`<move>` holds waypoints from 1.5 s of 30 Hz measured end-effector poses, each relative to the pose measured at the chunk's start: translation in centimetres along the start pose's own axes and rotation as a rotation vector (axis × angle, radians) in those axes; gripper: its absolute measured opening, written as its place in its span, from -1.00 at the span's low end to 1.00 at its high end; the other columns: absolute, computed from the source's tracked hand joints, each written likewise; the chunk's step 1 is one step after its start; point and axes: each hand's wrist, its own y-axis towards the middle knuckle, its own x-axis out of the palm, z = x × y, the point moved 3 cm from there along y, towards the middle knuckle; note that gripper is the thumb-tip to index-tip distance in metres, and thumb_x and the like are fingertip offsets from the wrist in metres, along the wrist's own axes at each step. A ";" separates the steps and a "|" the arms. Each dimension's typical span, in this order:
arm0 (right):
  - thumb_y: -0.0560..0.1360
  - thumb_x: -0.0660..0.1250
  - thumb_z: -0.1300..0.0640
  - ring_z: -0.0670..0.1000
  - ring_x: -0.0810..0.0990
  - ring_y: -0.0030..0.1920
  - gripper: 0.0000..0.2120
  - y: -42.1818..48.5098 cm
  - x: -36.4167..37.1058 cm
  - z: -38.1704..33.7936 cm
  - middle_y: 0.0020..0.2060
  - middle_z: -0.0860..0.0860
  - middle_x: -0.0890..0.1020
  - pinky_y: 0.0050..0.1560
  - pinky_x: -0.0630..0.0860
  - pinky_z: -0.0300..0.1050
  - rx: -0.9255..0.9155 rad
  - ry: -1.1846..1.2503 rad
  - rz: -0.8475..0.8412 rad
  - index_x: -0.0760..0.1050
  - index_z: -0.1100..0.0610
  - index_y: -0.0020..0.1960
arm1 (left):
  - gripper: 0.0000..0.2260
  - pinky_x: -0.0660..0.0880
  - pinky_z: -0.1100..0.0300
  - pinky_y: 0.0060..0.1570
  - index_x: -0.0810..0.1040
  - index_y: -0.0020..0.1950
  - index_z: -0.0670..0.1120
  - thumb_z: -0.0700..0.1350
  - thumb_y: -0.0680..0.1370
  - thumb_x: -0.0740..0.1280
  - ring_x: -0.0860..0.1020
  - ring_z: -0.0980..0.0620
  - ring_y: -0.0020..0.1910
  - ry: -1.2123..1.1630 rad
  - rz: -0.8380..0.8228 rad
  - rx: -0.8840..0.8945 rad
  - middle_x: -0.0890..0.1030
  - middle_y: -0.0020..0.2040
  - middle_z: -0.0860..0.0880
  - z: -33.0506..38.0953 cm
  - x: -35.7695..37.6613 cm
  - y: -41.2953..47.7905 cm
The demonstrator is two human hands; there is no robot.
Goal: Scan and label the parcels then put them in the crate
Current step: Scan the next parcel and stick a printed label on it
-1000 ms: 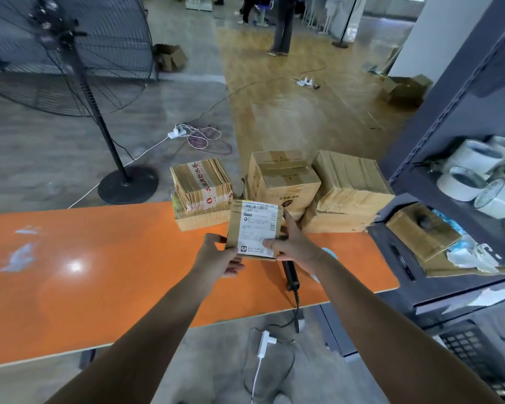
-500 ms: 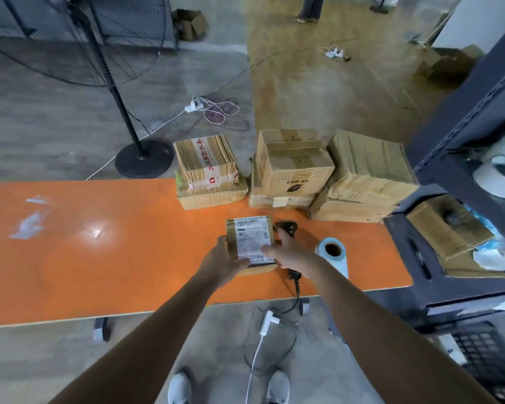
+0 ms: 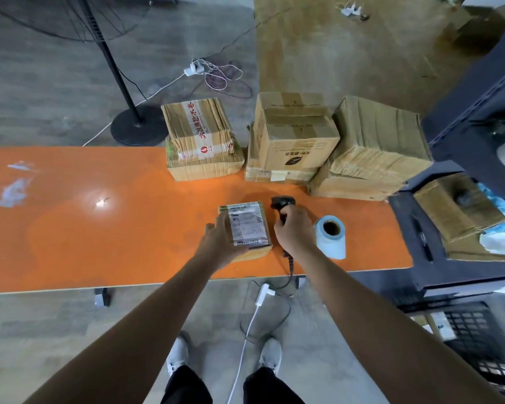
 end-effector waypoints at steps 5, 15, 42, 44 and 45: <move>0.60 0.28 0.11 0.15 0.54 0.08 -0.57 1.1 1.5 1.4 0.20 0.16 0.48 -0.10 0.58 0.02 0.245 0.076 -0.085 0.26 0.18 0.40 | -0.07 0.49 -0.04 0.17 0.02 0.56 0.02 -0.04 0.37 0.54 0.48 -0.22 0.21 0.098 0.017 -0.023 0.37 0.27 -0.18 -0.6 0.5 0.3; 0.45 0.29 0.12 0.12 0.63 -0.36 -0.76 0.9 -0.8 0.4 -0.25 0.13 0.57 -0.22 0.66 0.15 0.279 0.467 -0.200 0.43 0.22 0.06 | -0.12 0.49 -0.13 0.16 0.11 0.49 0.06 0.12 0.33 0.55 0.46 -0.24 0.23 0.188 0.012 -0.021 0.37 0.24 -0.14 0.1 -0.4 2.4; 0.54 0.24 -0.01 0.06 0.51 -0.37 -0.77 -3.8 -7.0 -9.7 -0.23 0.12 0.47 -0.42 0.50 -0.17 0.258 0.506 -0.387 0.41 0.17 -0.10 | 0.07 0.40 -0.16 0.27 -0.11 0.58 0.04 0.26 0.31 0.51 0.19 -0.24 0.45 0.342 -0.013 0.088 0.14 0.50 -0.12 0.5 -5.3 0.5; 0.54 0.23 -0.01 0.06 0.51 -0.37 -0.76 -3.8 -6.9 -9.6 -0.21 0.13 0.47 -0.40 0.52 -0.17 0.257 0.501 -0.391 0.41 0.18 -0.09 | 0.07 0.39 -0.17 0.27 -0.10 0.58 0.04 0.26 0.31 0.51 0.19 -0.24 0.45 0.342 -0.013 0.091 0.15 0.49 -0.13 0.4 -5.2 0.5; 0.54 0.23 -0.01 0.06 0.50 -0.37 -0.76 -3.8 -6.9 -9.6 -0.21 0.13 0.47 -0.40 0.52 -0.17 0.258 0.502 -0.396 0.41 0.18 -0.09 | 0.07 0.39 -0.16 0.27 -0.10 0.58 0.03 0.26 0.31 0.51 0.19 -0.24 0.45 0.344 -0.014 0.092 0.15 0.49 -0.13 0.4 -5.2 0.6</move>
